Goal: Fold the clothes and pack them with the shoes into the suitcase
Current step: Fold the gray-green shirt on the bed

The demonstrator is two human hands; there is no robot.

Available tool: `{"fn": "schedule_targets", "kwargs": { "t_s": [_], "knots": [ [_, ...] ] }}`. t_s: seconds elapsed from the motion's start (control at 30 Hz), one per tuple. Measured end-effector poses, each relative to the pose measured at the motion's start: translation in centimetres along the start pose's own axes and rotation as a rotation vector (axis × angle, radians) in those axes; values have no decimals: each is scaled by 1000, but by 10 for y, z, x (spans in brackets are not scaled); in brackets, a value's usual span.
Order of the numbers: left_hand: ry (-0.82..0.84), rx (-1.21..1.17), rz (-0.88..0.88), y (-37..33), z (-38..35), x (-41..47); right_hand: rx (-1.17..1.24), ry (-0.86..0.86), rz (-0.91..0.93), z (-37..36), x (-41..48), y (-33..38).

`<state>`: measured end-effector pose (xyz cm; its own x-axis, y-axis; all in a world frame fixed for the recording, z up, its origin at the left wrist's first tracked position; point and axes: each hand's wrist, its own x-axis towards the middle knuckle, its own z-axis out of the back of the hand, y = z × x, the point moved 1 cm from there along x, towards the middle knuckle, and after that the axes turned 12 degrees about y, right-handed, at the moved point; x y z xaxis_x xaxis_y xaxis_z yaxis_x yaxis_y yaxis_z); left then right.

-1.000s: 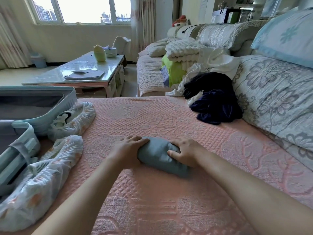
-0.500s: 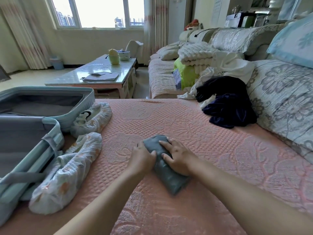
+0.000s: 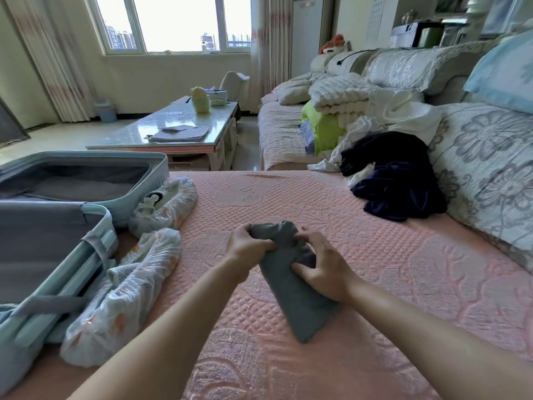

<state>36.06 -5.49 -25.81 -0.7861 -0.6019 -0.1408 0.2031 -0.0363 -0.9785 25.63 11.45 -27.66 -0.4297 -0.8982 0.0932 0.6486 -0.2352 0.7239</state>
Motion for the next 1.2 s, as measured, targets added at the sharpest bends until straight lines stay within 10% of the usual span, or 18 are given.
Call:
{"fn": "schedule_targets", "kwargs": {
  "t_s": [0.3, 0.47, 0.7, 0.87, 1.2],
  "knots": [
    [386, -61, -275, -39, 46, -58, 522, 366, -62, 25, -5, 38],
    [305, 56, -363, -48, 66, -68, 351, 245, -23, 27, -5, 57],
    [356, 371, -240, -50, 83, -79, -628, -186, 443, 16, -9, 65],
    [178, 829, -257, -30, 56, -74, -1017, -40, 395, -34, -17, 36],
    [482, 1328, -105, 19, -5, -92, -808, 371, 0, -14, -47, 27]
  ]
}}
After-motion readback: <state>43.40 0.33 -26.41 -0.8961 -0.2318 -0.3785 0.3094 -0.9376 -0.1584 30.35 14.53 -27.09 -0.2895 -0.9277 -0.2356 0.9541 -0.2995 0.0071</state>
